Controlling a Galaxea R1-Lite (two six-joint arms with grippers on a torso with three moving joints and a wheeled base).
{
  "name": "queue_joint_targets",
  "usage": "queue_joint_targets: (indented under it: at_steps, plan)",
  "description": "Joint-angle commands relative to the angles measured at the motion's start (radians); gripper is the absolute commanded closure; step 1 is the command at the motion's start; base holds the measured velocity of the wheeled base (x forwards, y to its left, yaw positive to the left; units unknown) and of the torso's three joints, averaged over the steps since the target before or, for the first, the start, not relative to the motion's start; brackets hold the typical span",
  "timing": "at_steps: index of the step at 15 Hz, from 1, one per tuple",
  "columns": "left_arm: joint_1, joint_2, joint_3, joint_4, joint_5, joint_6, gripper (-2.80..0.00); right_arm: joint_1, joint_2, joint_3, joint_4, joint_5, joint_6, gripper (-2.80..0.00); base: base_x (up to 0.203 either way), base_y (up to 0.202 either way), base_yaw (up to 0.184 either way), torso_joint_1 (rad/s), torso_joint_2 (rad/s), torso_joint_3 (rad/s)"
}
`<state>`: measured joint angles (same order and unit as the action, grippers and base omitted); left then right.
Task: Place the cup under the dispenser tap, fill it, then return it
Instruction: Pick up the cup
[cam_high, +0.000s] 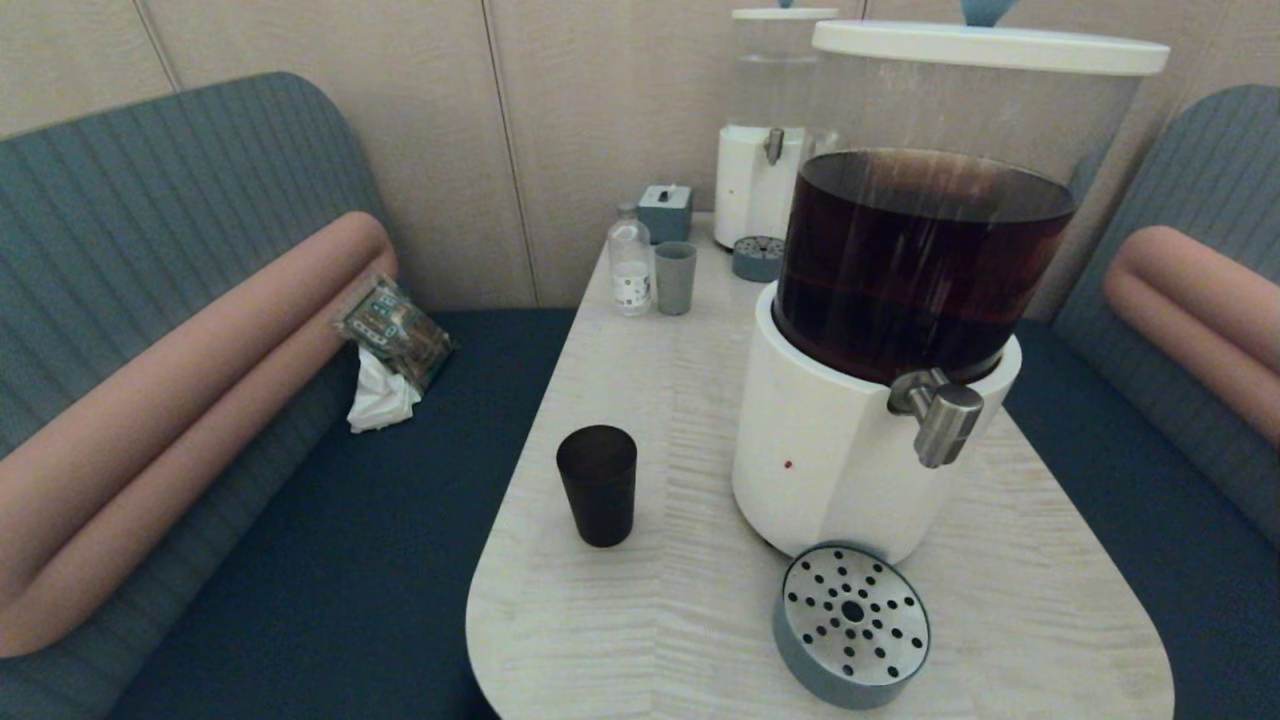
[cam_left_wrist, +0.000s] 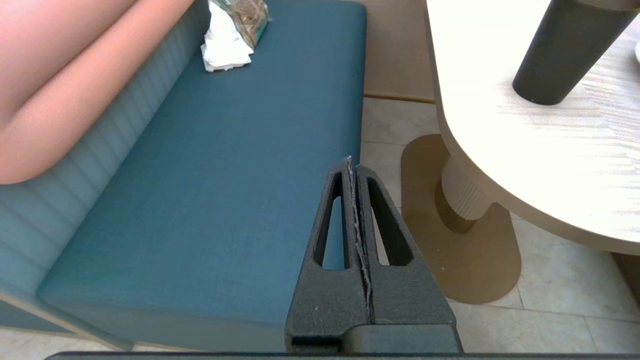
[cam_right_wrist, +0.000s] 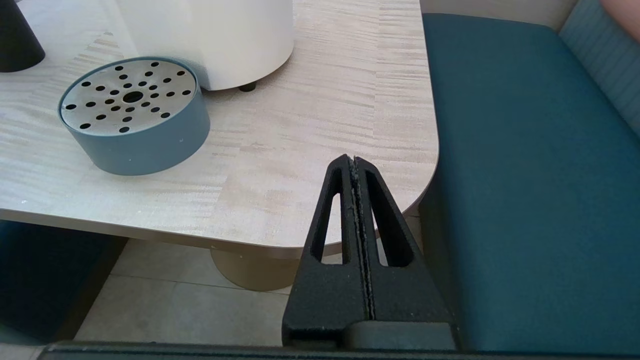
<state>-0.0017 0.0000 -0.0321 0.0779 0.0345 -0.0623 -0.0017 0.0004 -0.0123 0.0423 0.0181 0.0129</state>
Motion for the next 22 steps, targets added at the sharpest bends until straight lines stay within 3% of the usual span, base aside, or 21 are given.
queue_joint_targets:
  at_steps: [1,8,11,13,15,17,22]
  plan:
    - [0.000,0.000,0.000,0.000,0.001,-0.001,0.00,0.000,0.001,0.000,0.001,0.000,-0.001,0.00,0.000,0.000,0.000,0.000,0.00,0.000]
    - [0.000,0.002,-0.020,0.009,-0.013,0.042,0.00,0.000,0.001,-0.001,0.001,0.000,0.010,0.00,0.000,0.000,0.000,0.000,0.00,0.000]
    - [0.001,0.030,-0.198,0.066,-0.157,0.011,0.00,0.000,0.000,-0.001,0.001,0.000,0.010,0.00,0.000,0.000,0.000,0.000,0.00,0.000]
    - [-0.001,0.154,-0.287,0.104,-0.274,-0.015,0.00,0.000,0.001,0.000,0.001,0.000,0.010,0.00,0.000,0.000,0.000,0.000,0.00,0.000]
    - [-0.019,0.280,-0.328,0.065,-0.403,-0.053,0.00,0.000,0.001,-0.001,0.001,0.000,0.010,0.00,0.000,0.000,0.000,0.000,0.00,0.000]
    - [-0.031,0.411,-0.334,-0.056,-0.507,-0.097,0.00,0.000,0.001,-0.001,0.001,0.000,0.010,0.00,0.000,0.000,0.000,0.000,0.00,0.000]
    - [-0.036,0.652,-0.296,-0.288,-0.565,-0.121,0.00,0.000,0.000,-0.001,0.001,0.000,0.010,0.00,0.000,0.000,0.000,0.000,0.00,0.000]
